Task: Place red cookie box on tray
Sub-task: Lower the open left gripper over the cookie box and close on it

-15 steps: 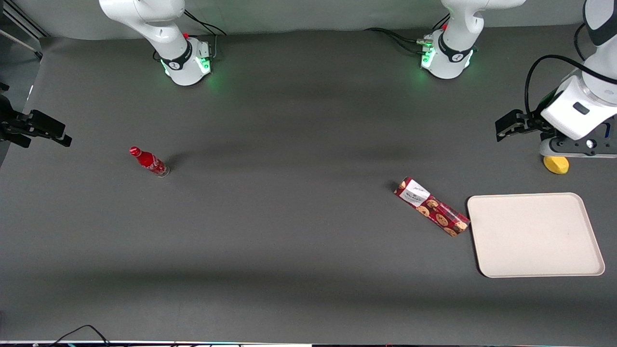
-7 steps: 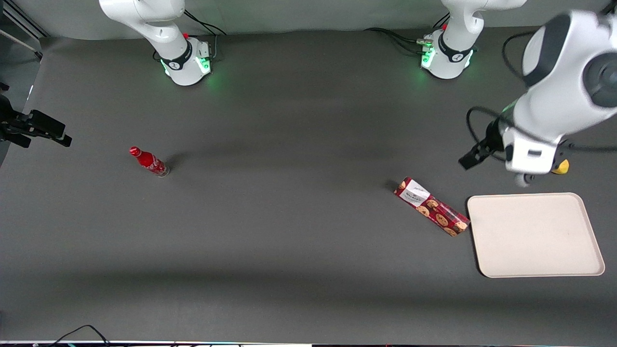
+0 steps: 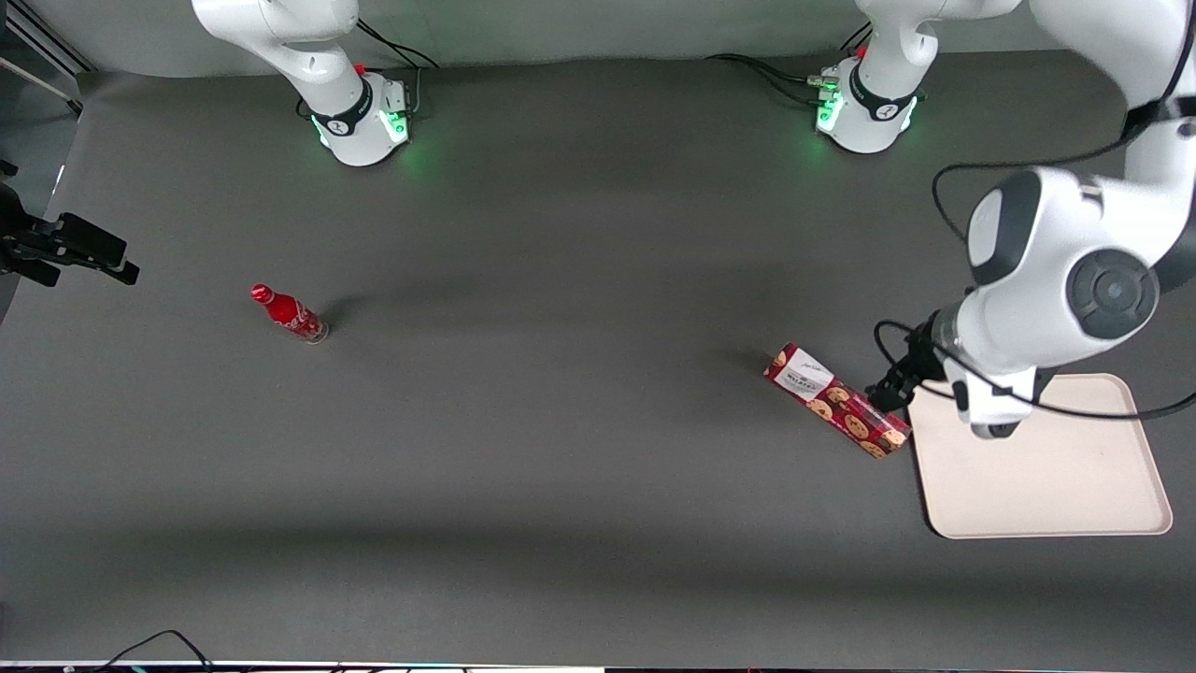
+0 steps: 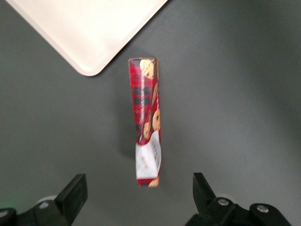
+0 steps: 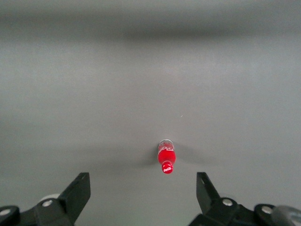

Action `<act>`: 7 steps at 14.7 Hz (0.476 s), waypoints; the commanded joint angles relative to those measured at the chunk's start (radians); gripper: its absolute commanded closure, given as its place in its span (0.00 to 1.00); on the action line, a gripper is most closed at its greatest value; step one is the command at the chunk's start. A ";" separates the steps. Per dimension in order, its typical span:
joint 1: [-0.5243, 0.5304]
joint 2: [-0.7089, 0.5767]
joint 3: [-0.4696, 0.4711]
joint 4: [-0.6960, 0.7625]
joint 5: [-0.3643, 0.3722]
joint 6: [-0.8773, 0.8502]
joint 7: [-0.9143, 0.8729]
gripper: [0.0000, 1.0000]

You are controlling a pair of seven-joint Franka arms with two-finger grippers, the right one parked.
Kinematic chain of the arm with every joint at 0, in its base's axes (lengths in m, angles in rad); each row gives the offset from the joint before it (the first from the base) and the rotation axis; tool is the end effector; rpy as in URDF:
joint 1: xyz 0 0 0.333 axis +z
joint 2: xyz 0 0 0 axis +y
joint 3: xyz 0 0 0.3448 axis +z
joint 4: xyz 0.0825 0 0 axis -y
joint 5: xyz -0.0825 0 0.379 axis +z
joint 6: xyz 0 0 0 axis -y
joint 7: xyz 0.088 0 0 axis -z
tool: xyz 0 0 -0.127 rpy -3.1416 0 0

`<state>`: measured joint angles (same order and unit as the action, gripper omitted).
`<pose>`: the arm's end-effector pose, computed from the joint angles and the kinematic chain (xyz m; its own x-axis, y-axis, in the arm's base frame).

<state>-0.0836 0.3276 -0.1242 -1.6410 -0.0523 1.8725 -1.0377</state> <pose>0.6324 -0.1302 0.4291 0.6513 0.7486 -0.1238 0.7509 -0.6594 -0.0367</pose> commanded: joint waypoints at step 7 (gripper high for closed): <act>0.024 0.191 0.003 -0.023 0.003 0.232 -0.004 0.00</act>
<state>-0.0593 0.5021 -0.1191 -1.6423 -0.0519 2.0736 -1.0378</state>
